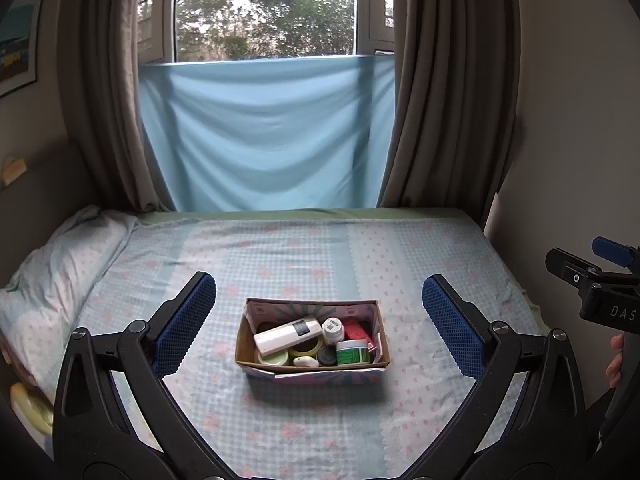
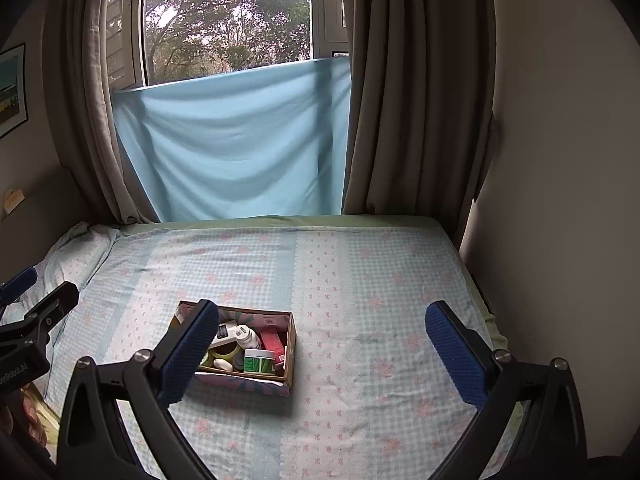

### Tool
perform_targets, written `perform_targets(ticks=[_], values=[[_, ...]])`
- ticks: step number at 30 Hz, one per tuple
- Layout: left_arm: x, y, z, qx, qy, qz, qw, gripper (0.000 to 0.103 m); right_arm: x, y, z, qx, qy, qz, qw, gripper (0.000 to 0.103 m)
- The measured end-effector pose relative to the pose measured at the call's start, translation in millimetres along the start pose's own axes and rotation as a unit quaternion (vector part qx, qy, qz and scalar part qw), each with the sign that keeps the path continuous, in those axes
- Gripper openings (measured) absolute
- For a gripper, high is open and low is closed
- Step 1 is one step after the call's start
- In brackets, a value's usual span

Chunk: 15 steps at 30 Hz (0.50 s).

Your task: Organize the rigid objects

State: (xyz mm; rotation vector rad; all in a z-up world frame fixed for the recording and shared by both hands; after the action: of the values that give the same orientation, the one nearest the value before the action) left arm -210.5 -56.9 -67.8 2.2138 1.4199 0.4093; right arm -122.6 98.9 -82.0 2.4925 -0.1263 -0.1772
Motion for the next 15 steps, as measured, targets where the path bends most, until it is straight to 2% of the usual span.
perform_targets(ticks=[15], values=[[2.1, -3.2, 0.0, 0.002, -0.003, 0.002, 1.0000, 0.103, 1.7, 1.6, -5.2, 0.007, -0.005, 0.004, 1.000, 0.103]])
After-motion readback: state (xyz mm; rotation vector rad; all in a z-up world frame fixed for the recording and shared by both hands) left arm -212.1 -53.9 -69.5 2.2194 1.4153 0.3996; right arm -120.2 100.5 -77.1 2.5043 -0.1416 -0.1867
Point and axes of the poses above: each gripper's, at about its wrist camera, not at the fingertips, and y roughly against the way its jaws point, x to its right, z to its underside, the point moved 10 cm from there along -y, roughly the way its jaws point, and after that the axes turned 1 degree about -y, right-handed, at the moved point
